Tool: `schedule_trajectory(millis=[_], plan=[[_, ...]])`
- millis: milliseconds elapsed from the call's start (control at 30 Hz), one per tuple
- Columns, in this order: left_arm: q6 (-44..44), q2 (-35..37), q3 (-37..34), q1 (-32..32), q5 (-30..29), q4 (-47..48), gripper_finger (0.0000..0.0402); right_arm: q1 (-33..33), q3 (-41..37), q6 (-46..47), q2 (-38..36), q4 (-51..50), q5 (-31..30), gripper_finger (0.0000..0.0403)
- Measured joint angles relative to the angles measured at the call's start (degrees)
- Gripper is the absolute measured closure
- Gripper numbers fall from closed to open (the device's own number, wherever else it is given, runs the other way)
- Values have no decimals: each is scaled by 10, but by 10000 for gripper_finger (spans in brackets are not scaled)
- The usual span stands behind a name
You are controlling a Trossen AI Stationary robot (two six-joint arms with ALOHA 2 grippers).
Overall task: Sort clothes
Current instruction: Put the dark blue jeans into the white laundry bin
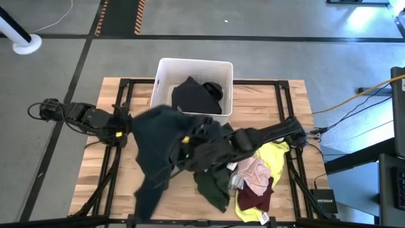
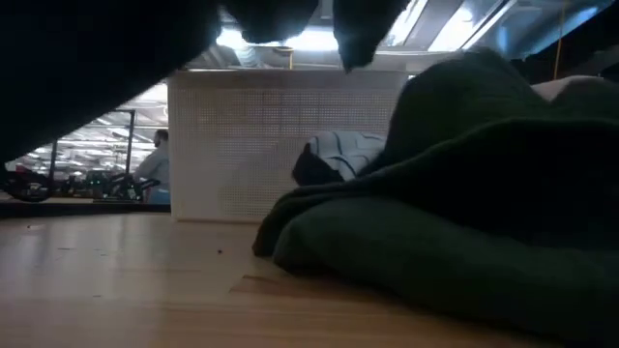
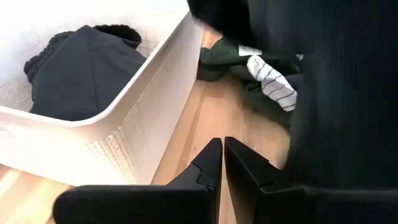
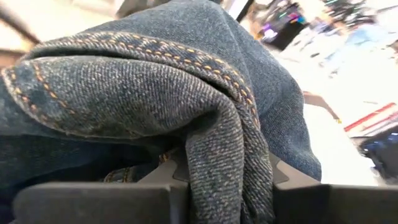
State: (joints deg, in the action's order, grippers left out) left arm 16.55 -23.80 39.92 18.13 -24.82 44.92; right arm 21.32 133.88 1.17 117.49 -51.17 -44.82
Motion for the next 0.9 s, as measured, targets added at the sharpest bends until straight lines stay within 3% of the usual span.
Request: schedule_trajectory(millis=[267,533,900], plan=[[2,2,0,-1,-4,7,389,-10,1,-17,-84,66,-73,323],[2,2,0,-1,-4,8,389,-43,1,-74,-137,155,-78,323],[2,2,0,-1,-4,8,389,-81,1,-235,-155,361,-74,323]])
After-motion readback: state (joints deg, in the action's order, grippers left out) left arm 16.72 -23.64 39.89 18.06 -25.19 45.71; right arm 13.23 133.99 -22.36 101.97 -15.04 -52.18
